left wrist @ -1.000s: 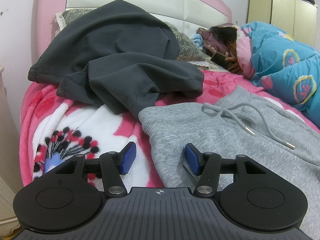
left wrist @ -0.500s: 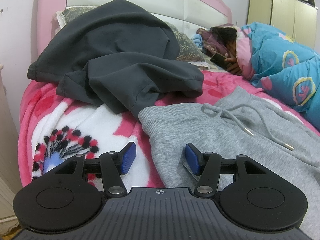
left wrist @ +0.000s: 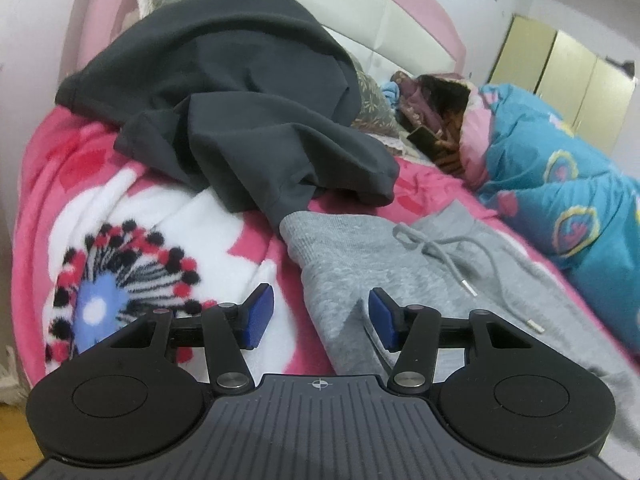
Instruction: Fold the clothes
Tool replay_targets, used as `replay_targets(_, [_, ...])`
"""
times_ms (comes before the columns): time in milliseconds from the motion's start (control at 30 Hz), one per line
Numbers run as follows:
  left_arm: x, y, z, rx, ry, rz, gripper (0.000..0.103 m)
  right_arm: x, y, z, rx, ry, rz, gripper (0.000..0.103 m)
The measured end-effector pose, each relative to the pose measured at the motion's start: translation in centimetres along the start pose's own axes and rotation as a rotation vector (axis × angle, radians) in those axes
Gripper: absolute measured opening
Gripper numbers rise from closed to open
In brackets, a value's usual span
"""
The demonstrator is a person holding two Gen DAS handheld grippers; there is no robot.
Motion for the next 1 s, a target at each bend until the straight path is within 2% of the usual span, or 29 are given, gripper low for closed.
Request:
replay_targets(133, [0.0, -0.1, -0.1, -0.061, -0.06, -0.017, 0.052, 0.0, 0.8, 0.7, 0.089, 0.025, 0.012, 0.053])
replay_targets(233, [0.1, -0.3, 0.1, -0.068, -0.076, -0.026, 0.052, -0.4, 1.7, 1.1, 0.108, 0.037, 0.026, 0.051])
replay_targets(400, [0.3, -0.6, 0.3, -0.08, -0.084, -0.043, 0.052, -0.9, 2.8, 1.1, 0.111, 0.07, 0.057, 0.051])
replay_targets(600, [0.6, -0.9, 0.5, -0.071, -0.069, -0.048, 0.052, -0.5, 3.3, 1.5, 0.101, 0.085, 0.042, 0.049])
replay_targets(767, [0.1, -0.3, 1.1, -0.132, -0.137, -0.015, 0.051, -0.2, 3.6, 1.5, 0.103, 0.102, 0.021, 0.047])
replay_targets(1000, [-0.3, -0.1, 1.3, -0.212, -0.194, -0.002, 0.051, -0.5, 3.7, 1.9, 0.099, 0.111, 0.004, 0.043])
Point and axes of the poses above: each gripper's, at about its wrist camera, not at the fingertips, and x roughly the way its jaws point, z to its right, y to its top, the point moved 9 cm from there along x, roughly the way its jaws point, and after that the axes turned 9 degrees about z, right-handed, at the moved point
